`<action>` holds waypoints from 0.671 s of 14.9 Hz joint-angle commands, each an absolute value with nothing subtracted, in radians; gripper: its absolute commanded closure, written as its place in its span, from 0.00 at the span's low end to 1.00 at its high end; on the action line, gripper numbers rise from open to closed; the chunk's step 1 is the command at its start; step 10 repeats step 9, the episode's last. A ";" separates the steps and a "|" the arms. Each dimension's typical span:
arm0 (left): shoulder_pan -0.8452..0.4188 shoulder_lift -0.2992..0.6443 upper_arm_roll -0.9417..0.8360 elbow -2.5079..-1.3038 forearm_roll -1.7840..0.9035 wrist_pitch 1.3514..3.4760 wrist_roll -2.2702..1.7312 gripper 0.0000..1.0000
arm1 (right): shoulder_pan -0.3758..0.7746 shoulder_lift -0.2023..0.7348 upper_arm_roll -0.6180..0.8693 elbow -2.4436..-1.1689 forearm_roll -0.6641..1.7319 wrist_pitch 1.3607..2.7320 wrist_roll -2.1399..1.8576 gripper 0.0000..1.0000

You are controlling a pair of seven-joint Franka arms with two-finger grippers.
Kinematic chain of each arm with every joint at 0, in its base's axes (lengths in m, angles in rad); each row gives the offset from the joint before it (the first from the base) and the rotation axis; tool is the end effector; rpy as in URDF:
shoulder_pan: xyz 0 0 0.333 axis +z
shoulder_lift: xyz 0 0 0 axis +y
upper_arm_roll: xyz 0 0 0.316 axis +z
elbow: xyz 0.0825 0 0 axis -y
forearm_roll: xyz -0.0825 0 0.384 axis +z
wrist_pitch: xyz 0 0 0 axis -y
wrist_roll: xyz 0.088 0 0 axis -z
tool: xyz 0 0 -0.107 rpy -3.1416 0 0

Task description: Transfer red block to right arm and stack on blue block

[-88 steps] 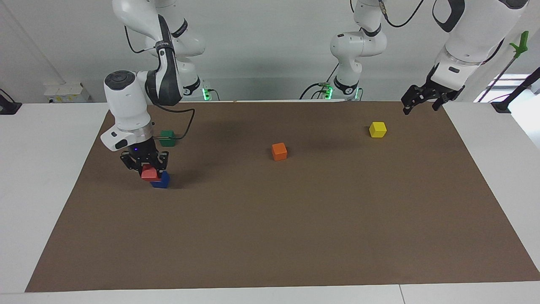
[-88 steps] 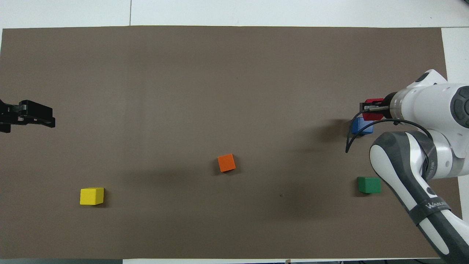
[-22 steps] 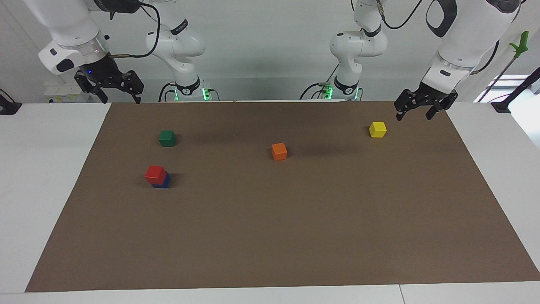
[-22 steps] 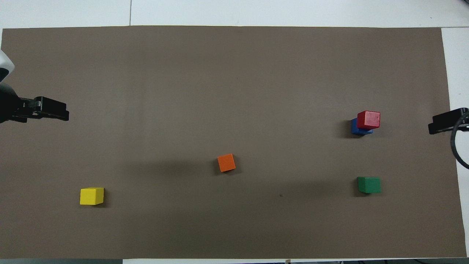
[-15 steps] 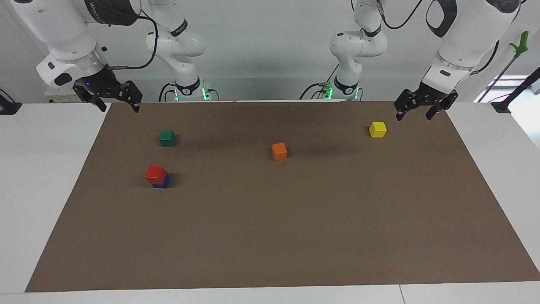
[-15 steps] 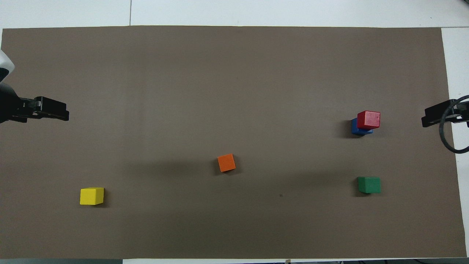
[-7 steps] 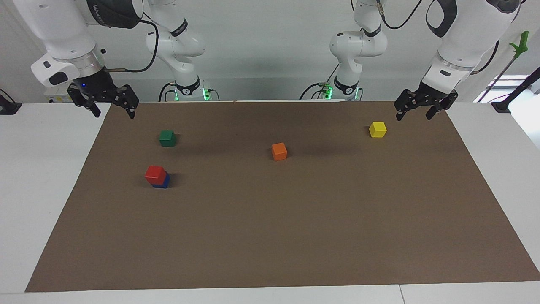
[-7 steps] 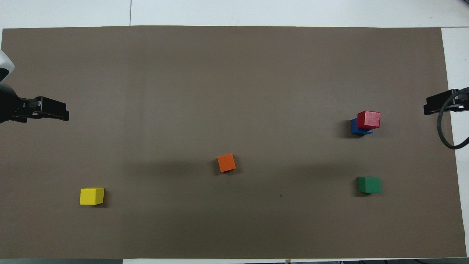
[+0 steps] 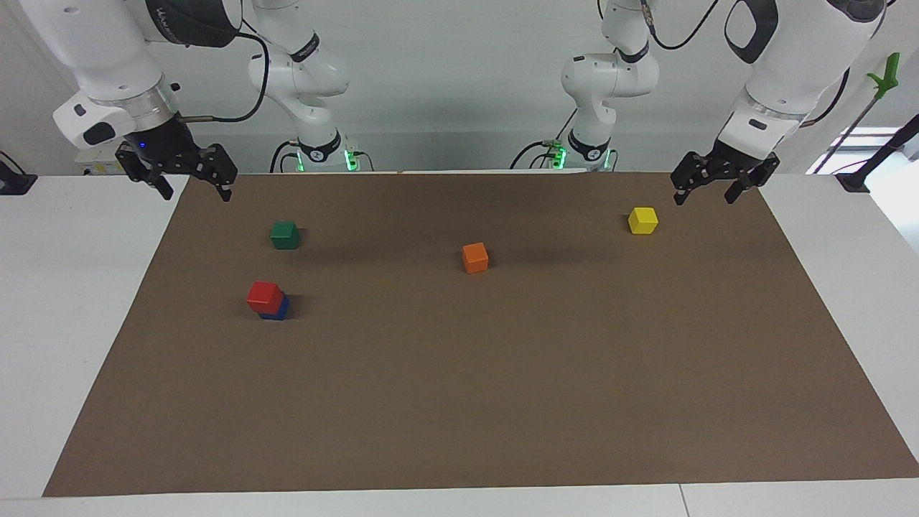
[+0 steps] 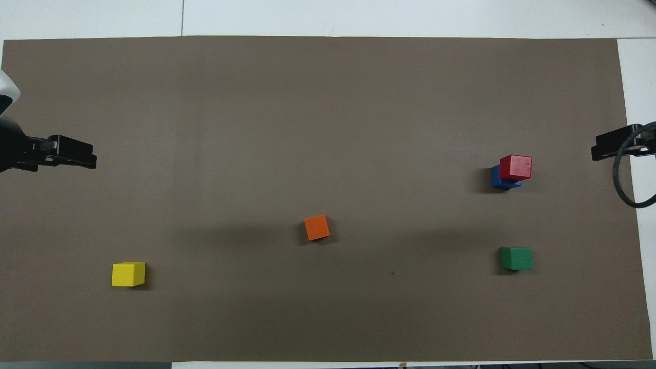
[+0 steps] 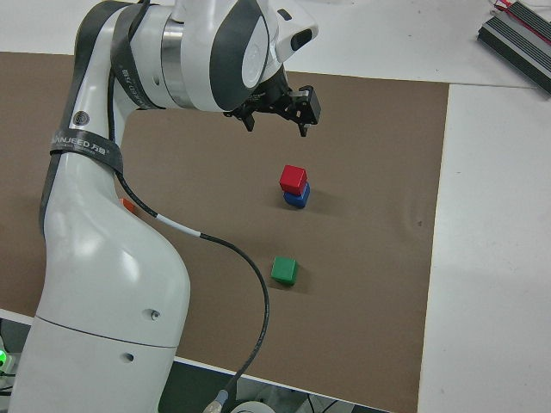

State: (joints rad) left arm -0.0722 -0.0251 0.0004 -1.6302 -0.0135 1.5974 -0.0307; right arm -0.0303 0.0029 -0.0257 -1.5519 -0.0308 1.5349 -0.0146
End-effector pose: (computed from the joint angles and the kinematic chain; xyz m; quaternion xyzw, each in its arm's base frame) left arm 0.5468 -0.0407 0.6126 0.9998 -0.0203 -0.0042 0.0065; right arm 0.5508 -0.0343 0.6287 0.9996 -0.0211 -0.0105 0.0151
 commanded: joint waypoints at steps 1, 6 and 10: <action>-0.074 -0.049 0.006 -1.660 -0.026 1.606 -0.025 0.00 | -0.032 0.008 -0.035 -1.539 -0.011 1.529 -0.015 0.00; -0.074 -0.049 0.006 -1.660 -0.026 1.606 -0.025 0.00 | -0.044 0.008 -0.034 -1.539 -0.011 1.528 -0.017 0.00; -0.074 -0.049 0.006 -1.660 -0.026 1.606 -0.025 0.00 | -0.044 0.009 -0.034 -1.539 -0.009 1.529 -0.017 0.00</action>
